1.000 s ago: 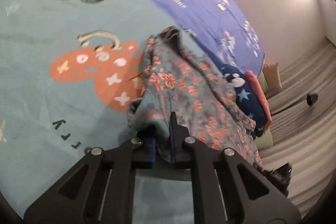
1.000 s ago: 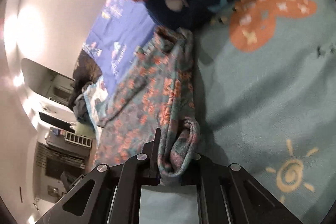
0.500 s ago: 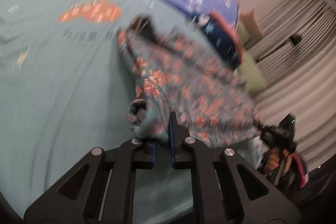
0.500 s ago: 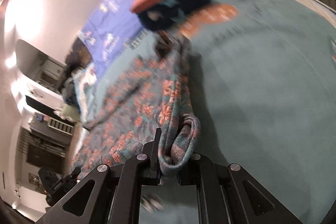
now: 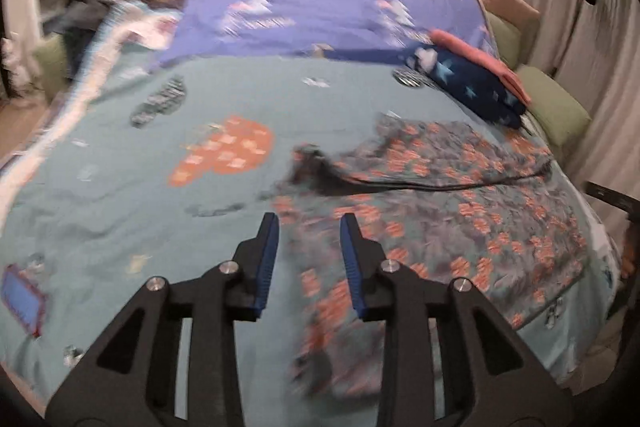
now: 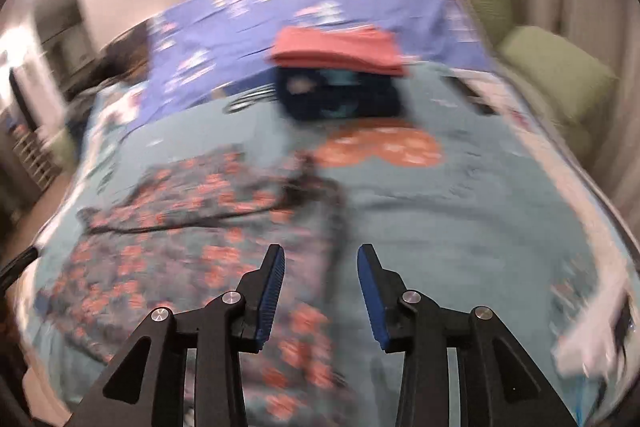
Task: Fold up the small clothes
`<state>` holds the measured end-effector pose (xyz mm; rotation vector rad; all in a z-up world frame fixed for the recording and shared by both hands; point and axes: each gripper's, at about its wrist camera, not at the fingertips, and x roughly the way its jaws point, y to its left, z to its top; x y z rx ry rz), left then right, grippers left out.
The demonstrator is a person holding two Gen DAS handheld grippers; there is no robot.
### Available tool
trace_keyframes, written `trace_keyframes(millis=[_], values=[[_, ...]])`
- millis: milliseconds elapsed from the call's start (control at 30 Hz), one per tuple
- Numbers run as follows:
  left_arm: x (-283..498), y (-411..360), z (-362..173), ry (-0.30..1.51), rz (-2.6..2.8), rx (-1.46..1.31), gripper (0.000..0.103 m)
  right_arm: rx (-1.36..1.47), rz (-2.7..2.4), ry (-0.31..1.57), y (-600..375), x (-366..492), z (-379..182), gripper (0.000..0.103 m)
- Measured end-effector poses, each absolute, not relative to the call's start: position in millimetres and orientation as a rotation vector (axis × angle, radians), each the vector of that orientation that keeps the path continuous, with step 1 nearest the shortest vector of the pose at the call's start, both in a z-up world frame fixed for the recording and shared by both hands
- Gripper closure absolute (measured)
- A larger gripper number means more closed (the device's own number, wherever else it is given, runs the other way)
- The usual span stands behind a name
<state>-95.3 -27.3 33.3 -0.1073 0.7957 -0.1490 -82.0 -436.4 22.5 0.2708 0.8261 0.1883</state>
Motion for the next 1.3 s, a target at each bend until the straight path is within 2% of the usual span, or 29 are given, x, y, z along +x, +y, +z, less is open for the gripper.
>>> trace_keyframes(millis=[300, 400, 600, 733, 800, 900, 1033, 1100, 1167, 1200, 1233, 1267, 1300], values=[[-33, -48, -7, 0.956, -0.274, -0.161, 0.069, 0.278, 0.303, 0.975, -412, -23, -22, 0.065], [-15, -52, -11, 0.96, -0.292, -0.171, 0.065, 0.242, 0.342, 0.988, -403, -6, -25, 0.065], [29, -52, -6, 0.915, -0.286, -0.212, 0.063, 0.249, 0.338, 0.917, -408, 32, -16, 0.065], [50, -38, 9, 0.826, -0.228, -0.289, 0.062, 0.403, 0.235, 0.816, -440, 54, -4, 0.065], [52, -31, 18, 0.777, -0.19, -0.299, 0.059, 0.411, 0.206, 0.806, -447, 55, -2, 0.065], [43, -23, 26, 0.72, -0.171, -0.257, 0.048, 0.387, 0.183, 0.814, -452, 49, -5, 0.064], [40, -19, 8, 0.778, -0.161, -0.189, 0.042, 0.395, 0.175, 0.873, -464, 47, -22, 0.057], [43, -17, -8, 0.849, -0.165, -0.183, 0.041, 0.428, 0.219, 0.914, -468, 54, -30, 0.054], [50, -15, -23, 0.907, -0.171, -0.189, 0.041, 0.463, 0.264, 0.957, -471, 64, -37, 0.045], [53, -14, -28, 0.924, -0.176, -0.195, 0.041, 0.475, 0.274, 0.969, -472, 68, -40, 0.045], [57, -13, -34, 0.94, -0.19, -0.21, 0.041, 0.481, 0.296, 0.978, -470, 73, -42, 0.046], [61, -12, -37, 0.945, -0.212, -0.229, 0.054, 0.476, 0.318, 0.973, -468, 75, -42, 0.072], [63, -12, -37, 0.938, -0.223, -0.234, 0.072, 0.464, 0.32, 0.969, -465, 77, -41, 0.098]])
